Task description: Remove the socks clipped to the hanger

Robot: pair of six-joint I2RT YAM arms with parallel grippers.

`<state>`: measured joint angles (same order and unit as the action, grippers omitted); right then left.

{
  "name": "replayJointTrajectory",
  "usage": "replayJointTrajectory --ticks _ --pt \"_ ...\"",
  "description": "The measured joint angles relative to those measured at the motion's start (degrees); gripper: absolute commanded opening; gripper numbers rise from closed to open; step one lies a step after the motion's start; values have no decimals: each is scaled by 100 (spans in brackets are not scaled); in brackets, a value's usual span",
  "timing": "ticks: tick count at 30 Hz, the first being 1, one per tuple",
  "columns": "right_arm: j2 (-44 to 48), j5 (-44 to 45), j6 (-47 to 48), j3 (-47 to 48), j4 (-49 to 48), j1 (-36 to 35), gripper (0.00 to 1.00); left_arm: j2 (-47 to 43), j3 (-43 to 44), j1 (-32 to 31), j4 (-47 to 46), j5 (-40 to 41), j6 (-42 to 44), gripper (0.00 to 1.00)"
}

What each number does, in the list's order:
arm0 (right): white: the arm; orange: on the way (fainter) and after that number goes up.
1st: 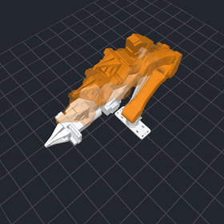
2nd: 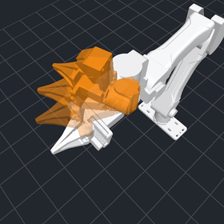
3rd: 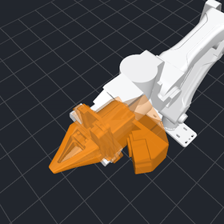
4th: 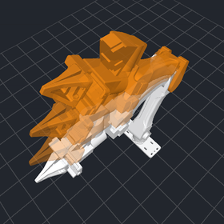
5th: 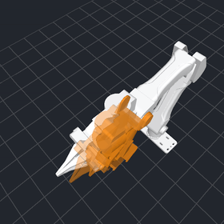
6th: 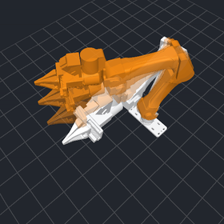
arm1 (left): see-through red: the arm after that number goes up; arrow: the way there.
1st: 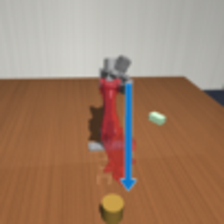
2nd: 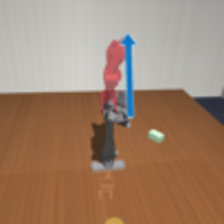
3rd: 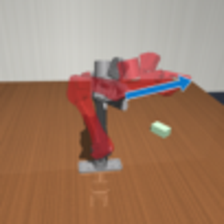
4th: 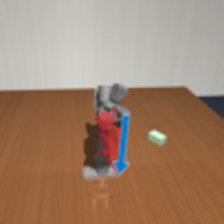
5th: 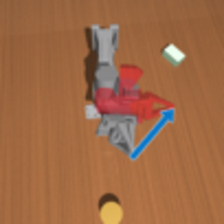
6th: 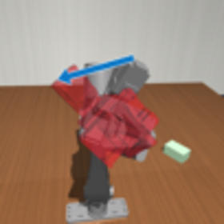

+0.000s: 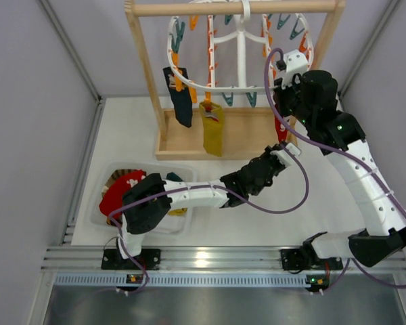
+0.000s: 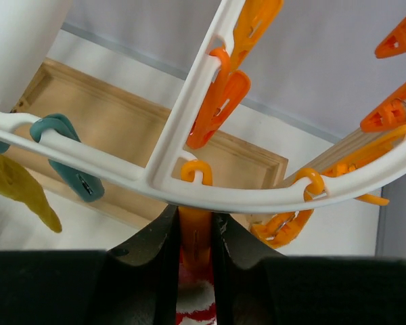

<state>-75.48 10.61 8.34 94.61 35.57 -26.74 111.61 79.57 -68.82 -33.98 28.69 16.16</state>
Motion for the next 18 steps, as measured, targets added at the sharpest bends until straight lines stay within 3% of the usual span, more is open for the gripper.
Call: replayJointTrajectory --ticks 5,8,18 --pt "4 -1102 -96 2 22 505 8 -57 -140 50 68 -146 -61 55" --pt "4 -1600 -208 2 24 684 7 -72 -173 116 101 -280 -140 61" --pt "-24 -3042 -629 127 173 1128 7 -142 -225 658 103 -704 -437 62"
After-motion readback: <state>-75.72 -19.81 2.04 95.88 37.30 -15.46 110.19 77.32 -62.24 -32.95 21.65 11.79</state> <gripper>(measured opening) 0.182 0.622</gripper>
